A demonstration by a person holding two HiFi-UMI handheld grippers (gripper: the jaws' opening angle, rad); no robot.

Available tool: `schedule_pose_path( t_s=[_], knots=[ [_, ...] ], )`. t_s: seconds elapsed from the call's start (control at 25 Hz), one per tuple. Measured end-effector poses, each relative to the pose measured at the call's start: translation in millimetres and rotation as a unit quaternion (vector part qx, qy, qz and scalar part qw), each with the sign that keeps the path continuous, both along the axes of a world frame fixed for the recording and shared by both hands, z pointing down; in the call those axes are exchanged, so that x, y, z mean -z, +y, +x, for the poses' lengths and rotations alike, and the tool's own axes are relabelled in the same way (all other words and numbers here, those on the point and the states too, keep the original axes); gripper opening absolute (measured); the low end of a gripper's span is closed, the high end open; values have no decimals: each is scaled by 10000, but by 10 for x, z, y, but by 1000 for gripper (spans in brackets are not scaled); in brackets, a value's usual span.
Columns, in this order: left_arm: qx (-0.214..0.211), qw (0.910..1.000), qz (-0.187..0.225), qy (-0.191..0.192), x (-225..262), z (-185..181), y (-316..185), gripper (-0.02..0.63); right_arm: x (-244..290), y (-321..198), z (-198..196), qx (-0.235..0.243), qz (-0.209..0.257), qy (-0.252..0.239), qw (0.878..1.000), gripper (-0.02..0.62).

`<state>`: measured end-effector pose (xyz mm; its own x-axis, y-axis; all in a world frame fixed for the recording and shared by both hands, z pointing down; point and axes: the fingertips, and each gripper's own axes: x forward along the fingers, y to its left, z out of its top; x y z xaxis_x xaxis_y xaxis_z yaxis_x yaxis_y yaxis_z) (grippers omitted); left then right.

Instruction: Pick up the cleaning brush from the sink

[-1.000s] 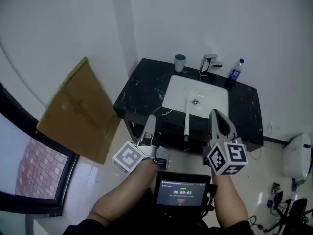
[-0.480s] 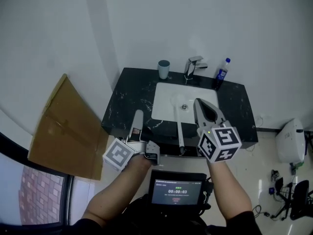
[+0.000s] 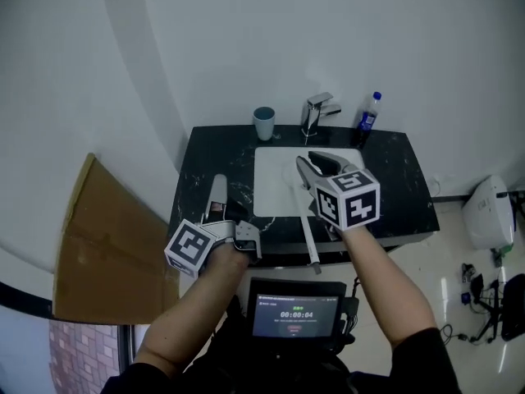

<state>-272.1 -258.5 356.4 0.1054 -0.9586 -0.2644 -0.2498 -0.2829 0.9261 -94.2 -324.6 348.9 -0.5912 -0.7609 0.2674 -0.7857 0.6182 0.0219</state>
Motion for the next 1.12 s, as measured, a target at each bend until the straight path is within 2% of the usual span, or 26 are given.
schedule_pose_path(
  t_s=[0.08, 0.16, 0.2, 0.24, 0.28, 0.32, 0.4, 0.48, 0.56, 0.6, 0.72, 0.76, 0.84, 0.92, 1.0, 1.12],
  knots=[
    [-105, 9997, -172, 101, -118, -172, -296, 3, -201, -249, -80, -249, -300, 218, 9990, 78],
    [-257, 9994, -246, -2, -200, -328, -585, 5, -456, -495, -161, -492, -709, 410, 9954, 78],
    [-393, 9985, -303, -233, -245, -385, -723, 5, -601, -606, -206, -610, -953, 456, 9925, 78],
    [-558, 9958, -432, -582, -315, -433, -850, 5, -765, -696, -251, -725, -1238, 442, 9887, 110],
    [-726, 9902, -621, -1015, -404, -480, -973, 4, -934, -765, -288, -842, -1525, 395, 9839, 154],
    [-871, 9815, -820, -1492, -493, -531, -1099, 5, -1088, -826, -309, -971, -1757, 369, 9789, 156],
    [-1040, 9567, -1132, -2470, -642, -638, -1345, 5, -1357, -927, -297, -1235, -2068, 477, 9694, 156],
    [-1126, 9245, -1380, -3369, -785, -708, -1527, 5, -1637, -968, -252, -1399, -2383, 686, 9586, 156],
    [-1252, 8902, -1632, -4065, -929, -715, -1656, 5, -1898, -992, -189, -1487, -2682, 859, 9479, 156],
    [-1339, 8754, -1783, -4290, -1005, -701, -1705, 5, -2013, -1013, -154, -1517, -2810, 911, 9432, 156],
    [-1705, 8416, -2277, -4591, -1270, -603, -1774, 14, -2328, -1092, -24, -1540, -3153, 1141, 9294, 156],
    [-1848, 8297, -2405, -4686, -1361, -565, -1786, 53, -2439, -1110, 16, -1528, -3287, 1248, 9236, 156],
    [-2116, 8044, -2578, -4916, -1518, -511, -1835, 67, -2663, -1137, 59, -1487, -3614, 1357, 9104, 156],
    [-2365, 7830, -2711, -5074, -1658, -459, -1877, 67, -2849, -1169, 102, -1509, -3906, 1346, 8981, 156],
    [-2558, 7655, -2853, -5168, -1790, -410, -1883, 68, -2999, -1202, 173, -1576, -4097, 1368, 8880, 156],
    [-2710, 7457, -2969, -5313, -1941, -371, -1886, 75, -3193, -1216, 221, -1569, -4342, 1460, 8749, 156]
  ],
)
